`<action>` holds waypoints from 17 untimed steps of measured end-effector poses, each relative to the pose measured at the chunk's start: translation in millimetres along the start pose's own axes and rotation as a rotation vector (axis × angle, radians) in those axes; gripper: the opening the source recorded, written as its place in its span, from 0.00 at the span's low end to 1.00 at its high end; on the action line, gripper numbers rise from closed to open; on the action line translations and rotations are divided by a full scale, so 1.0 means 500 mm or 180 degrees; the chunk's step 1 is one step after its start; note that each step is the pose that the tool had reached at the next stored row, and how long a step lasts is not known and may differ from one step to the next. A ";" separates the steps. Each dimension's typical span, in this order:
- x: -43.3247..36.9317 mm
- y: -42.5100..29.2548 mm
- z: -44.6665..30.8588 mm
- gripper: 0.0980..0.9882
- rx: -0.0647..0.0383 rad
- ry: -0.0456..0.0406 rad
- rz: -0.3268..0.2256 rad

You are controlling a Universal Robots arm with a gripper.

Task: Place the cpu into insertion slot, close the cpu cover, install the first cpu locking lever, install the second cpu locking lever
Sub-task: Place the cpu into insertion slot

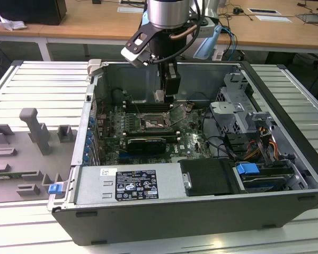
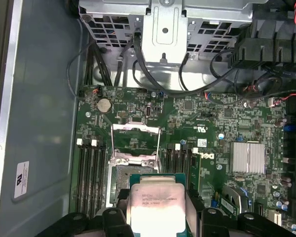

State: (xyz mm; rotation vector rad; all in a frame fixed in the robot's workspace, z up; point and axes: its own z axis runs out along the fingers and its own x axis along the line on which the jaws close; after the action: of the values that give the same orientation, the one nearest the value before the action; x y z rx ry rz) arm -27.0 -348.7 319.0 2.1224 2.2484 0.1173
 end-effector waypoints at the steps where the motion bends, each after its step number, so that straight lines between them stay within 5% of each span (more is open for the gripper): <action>1: 0.000 0.000 0.001 0.48 0.0000 -0.0001 0.0006; 17: 0.000 -0.001 0.013 0.48 -0.0001 -0.0007 0.0075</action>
State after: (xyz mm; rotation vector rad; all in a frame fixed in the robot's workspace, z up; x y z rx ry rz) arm -27.0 -348.7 312.6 2.1482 2.2225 0.1163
